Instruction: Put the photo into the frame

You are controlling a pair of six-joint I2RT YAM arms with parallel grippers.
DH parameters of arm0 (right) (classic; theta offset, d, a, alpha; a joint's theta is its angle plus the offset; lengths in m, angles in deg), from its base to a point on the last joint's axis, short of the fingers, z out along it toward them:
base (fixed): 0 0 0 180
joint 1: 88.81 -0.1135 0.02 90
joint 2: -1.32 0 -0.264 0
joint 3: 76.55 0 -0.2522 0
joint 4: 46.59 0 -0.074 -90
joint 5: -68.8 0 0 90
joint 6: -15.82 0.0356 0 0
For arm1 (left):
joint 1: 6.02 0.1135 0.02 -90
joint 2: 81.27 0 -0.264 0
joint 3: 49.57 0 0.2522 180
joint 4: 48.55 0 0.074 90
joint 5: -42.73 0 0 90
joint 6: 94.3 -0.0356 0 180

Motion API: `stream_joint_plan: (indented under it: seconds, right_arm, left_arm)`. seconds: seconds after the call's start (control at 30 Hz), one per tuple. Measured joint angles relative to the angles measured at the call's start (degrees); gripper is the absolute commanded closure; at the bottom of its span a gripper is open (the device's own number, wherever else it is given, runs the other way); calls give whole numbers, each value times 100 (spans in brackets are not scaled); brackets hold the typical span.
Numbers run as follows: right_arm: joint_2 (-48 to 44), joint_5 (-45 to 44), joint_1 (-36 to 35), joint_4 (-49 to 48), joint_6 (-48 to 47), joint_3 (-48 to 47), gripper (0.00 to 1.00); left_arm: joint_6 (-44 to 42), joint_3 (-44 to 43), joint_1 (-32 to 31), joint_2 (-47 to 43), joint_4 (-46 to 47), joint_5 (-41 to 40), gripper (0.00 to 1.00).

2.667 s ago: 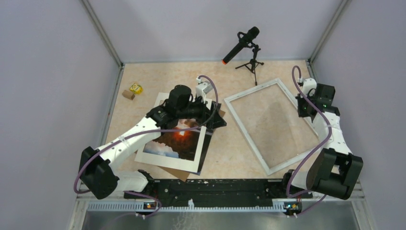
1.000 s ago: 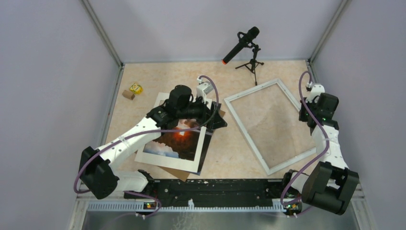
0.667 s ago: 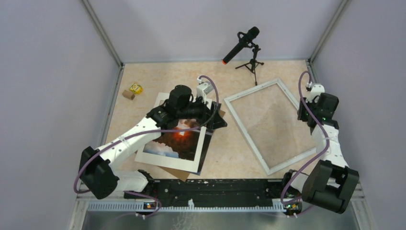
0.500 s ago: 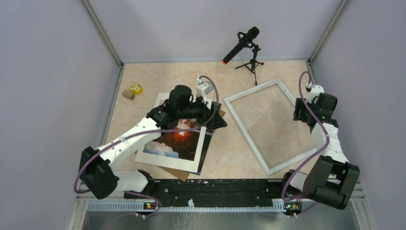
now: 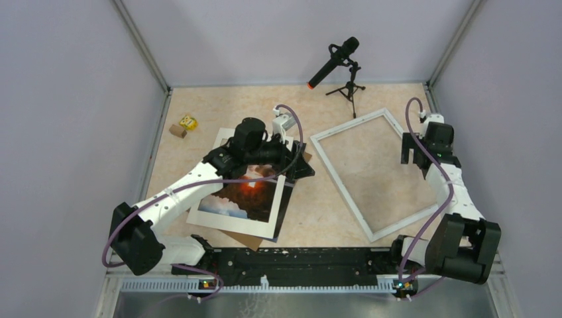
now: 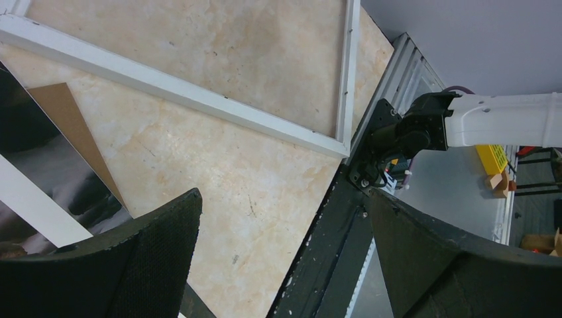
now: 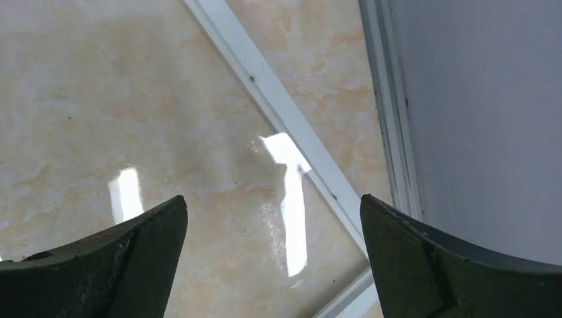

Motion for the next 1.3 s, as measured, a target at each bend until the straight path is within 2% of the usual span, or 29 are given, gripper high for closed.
stream_joint_plan:
  seconds: [0.17, 0.33, 0.47, 0.7, 0.9, 1.17, 1.3]
  right_arm:
    - [94, -870, -96, 260, 221, -256, 1]
    - [133, -1257, -160, 632, 826, -699, 1]
    - [79, -977, -245, 938, 1491, -767, 1]
    - [-33, 46, -476, 1589, 2437, -732, 1]
    - [-374, 444, -1775, 1897, 2903, -485, 4]
    - [199, 205, -4011, 2258, 3762, -210, 25]
    - [876, -140, -4704, 2487, 3971, -328, 37]
  left_arm:
    - [0, 0, 0, 9, 37, -2, 2]
    - [4, 0, 0, 90, 37, 63, 2]
    - [4, 0, 0, 153, 37, 72, 2]
    - [68, 55, 0, 264, 144, 122, 2]
    - [90, 74, 15, 348, 177, 87, 2]
    - [87, 151, 186, 505, 195, -61, 2]
    - [96, 205, 326, 522, 199, -164, 2]
